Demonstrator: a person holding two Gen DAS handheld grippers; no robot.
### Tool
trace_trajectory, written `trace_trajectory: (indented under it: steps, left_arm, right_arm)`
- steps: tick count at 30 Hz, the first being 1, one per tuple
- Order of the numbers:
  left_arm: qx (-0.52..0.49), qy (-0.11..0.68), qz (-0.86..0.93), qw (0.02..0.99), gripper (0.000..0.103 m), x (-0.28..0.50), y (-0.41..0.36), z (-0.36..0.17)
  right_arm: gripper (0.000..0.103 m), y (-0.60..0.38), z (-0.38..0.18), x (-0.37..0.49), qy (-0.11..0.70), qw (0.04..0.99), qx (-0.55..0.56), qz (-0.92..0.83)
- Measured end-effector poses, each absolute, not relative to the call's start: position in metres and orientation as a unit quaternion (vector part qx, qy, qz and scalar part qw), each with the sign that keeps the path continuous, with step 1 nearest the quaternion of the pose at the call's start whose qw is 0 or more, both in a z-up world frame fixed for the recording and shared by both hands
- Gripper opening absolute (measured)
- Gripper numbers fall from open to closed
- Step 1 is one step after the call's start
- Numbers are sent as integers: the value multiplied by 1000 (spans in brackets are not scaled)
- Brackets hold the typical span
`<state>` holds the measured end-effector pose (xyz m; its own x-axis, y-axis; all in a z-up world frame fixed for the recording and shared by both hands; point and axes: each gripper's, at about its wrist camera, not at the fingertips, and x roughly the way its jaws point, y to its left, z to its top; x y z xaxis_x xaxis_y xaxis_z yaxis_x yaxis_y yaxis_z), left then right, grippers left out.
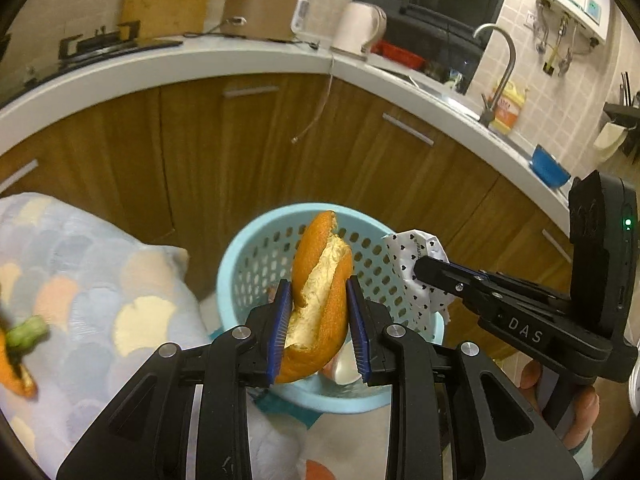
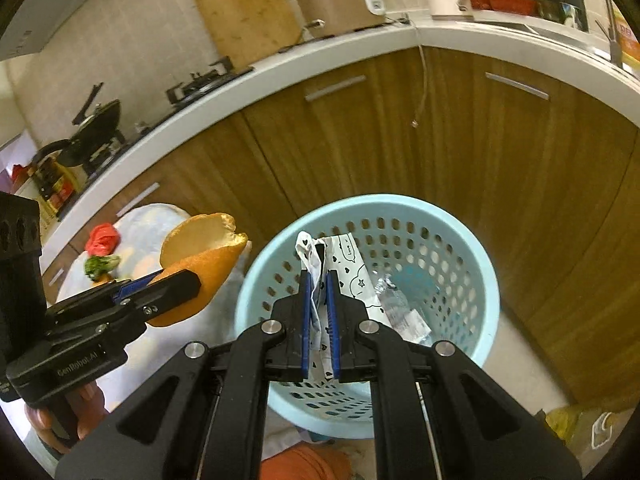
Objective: Collect trash
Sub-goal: 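Carry the peel and paper over the basket and open both tools, then move both open tools back toward the vegetable scraps on the table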
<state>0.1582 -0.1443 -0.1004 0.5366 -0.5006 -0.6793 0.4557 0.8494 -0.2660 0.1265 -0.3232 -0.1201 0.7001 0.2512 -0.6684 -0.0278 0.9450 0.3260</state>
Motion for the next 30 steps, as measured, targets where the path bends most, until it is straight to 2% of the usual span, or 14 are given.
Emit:
trace_trajectory:
  steps: [4,6,7,8,10,11,20,30]
  left_arm:
    - [-26,403,-271,874,31,164,-154,-107]
    - [-21,403,-260,877,40,165,-157,-110]
    - [-20,403,-255,879,49,166,-156,-110]
    - [-20,402,-253,880,52,165,-155,-110]
    - [-23,400,-258,879,52,163,-151,-108]
    - [-23,399,-258,879,52,161,-150,-107]
    - [-30,368,-247,896,52,140,-126,-82]
    - [-54,314,-212,924,52,111,-66,-42]
  right_arm:
    - [7,-327,-126,134,389,906,151,67]
    - [12,-328,-129,137,400,902,151,53]
    - [16,-329,-130,137,404,901,153,51]
    - [18,-329,-131,137,404,900,156,53]
    - [27,-330,-131,136,402,901,155,52]
    - [28,-329,-130,134,400,902,153,53]
    - [28,-311,-107,124,376,913,142,71]
    - [29,-245,-74,117,350,921,104,134]
